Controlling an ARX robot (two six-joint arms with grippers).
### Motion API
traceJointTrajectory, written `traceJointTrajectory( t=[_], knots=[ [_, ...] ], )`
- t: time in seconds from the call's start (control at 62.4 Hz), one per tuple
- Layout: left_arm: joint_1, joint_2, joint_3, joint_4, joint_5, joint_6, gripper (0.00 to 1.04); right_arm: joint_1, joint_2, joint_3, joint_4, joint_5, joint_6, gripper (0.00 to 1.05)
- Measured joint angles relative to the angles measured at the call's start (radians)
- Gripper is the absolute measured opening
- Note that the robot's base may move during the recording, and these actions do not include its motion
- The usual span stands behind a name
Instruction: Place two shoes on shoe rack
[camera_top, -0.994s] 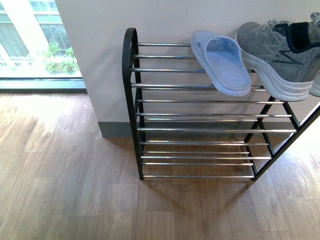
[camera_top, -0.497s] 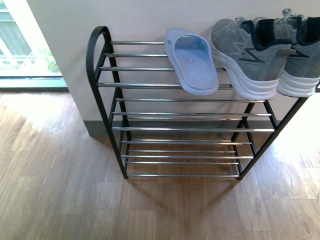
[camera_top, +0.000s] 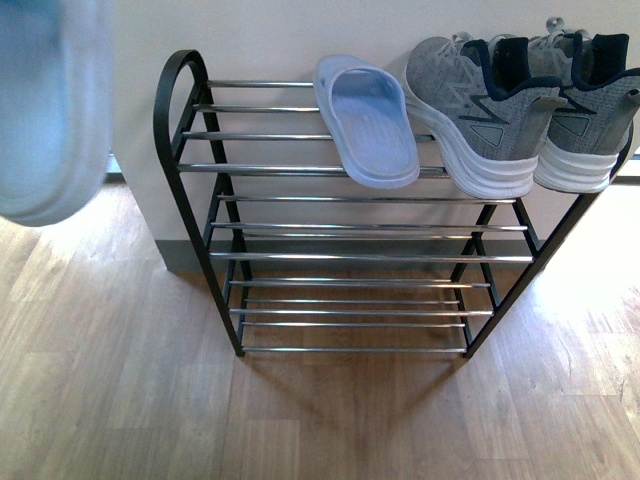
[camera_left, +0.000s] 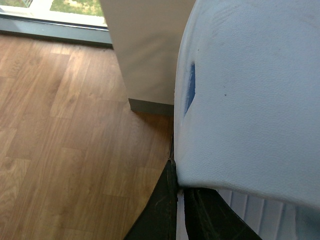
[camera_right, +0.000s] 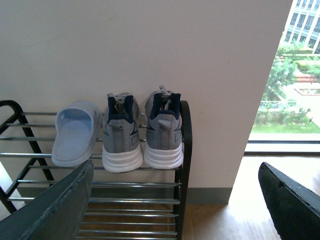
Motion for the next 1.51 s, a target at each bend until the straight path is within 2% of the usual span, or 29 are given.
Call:
traceJointTrajectory(
  t=[0.241, 0.497, 0.77, 1.01, 1.283, 1.508],
  knots=[
    [-0.012, 0.308, 0.307, -0.068, 0.032, 0.041, 0.01, 0.000, 0.000, 0.000, 0.000, 0.000, 0.000, 0.95],
    [-0.014, 0.600, 0.587, -0.162, 0.020, 0.025, 0.01, 0.000, 0.000, 0.000, 0.000, 0.000, 0.000, 0.95],
    [-0.028, 0.782, 0.744, -0.227, 0.039, -0.008, 0.01, 0.000, 0.000, 0.000, 0.000, 0.000, 0.001, 0.95],
    [-0.039, 0.878, 0.882, -0.245, 0.018, -0.005, 0.01, 0.000, 0.000, 0.000, 0.000, 0.000, 0.001, 0.95],
    [-0.039, 0.889, 0.906, -0.228, -0.010, 0.010, 0.01, 0.000, 0.000, 0.000, 0.000, 0.000, 0.001, 0.95],
    [-0.040, 0.889, 0.905, -0.234, -0.011, 0.007, 0.35, 0.000, 0.000, 0.000, 0.000, 0.000, 0.001, 0.95]
  ],
)
